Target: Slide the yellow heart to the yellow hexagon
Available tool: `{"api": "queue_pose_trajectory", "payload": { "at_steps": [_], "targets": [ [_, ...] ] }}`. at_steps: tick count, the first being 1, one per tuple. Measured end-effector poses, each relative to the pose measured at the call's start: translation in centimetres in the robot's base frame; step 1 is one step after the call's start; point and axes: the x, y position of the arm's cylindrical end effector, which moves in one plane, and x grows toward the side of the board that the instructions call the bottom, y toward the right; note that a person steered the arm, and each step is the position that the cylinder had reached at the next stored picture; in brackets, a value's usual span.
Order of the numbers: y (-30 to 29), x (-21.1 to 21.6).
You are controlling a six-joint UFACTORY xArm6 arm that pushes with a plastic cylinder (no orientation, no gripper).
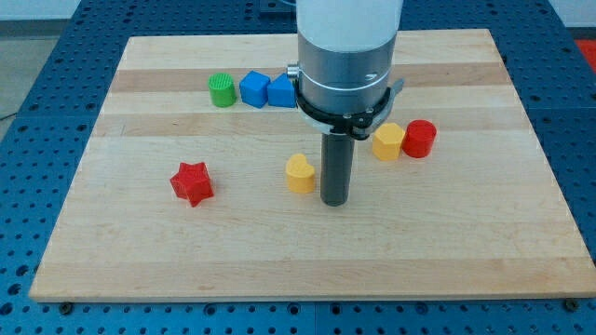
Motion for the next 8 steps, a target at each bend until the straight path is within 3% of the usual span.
{"api": "queue_pose_trajectory", "payload": {
  "at_steps": [1,2,5,6,8],
  "targets": [
    [-3.4,1.8],
    [-7.2,0.5],
    [-7.9,-1.1],
    [-6.8,-1.1],
    [3.6,-1.1]
  ]
}}
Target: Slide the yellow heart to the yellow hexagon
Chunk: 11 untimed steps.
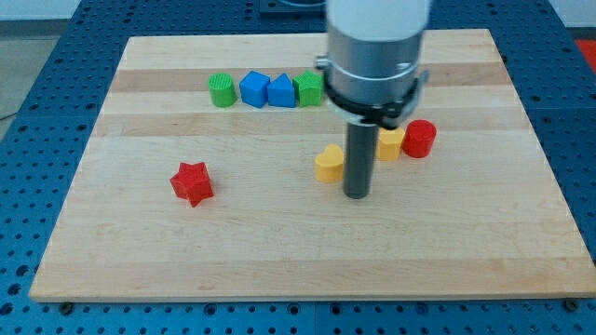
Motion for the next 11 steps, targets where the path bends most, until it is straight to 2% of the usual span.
{"api": "queue_pose_trajectory", "payload": {
  "at_steps": [2,3,4,5,6,7,9,11],
  "targets": [
    [-4.7,-1.4],
    [-2.0,-3.3],
    [0.9,-2.8],
    [-3.8,-2.0],
    [-9.7,-4.7],
    [-11.0,-6.8],
    [-6.8,-4.7],
    [-5.4,-4.7]
  ]
}}
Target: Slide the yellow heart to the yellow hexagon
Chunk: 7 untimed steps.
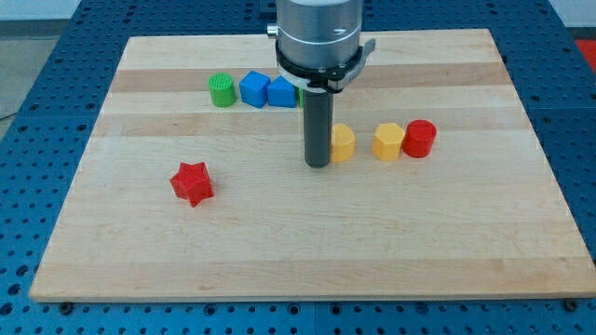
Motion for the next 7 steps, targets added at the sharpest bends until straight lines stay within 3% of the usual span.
{"api": "queue_pose_trajectory", "payload": {
  "at_steps": [2,6,7],
  "targets": [
    [-2.5,-3.8],
    [1.9,-2.4],
    [-3.1,-0.7]
  ]
}}
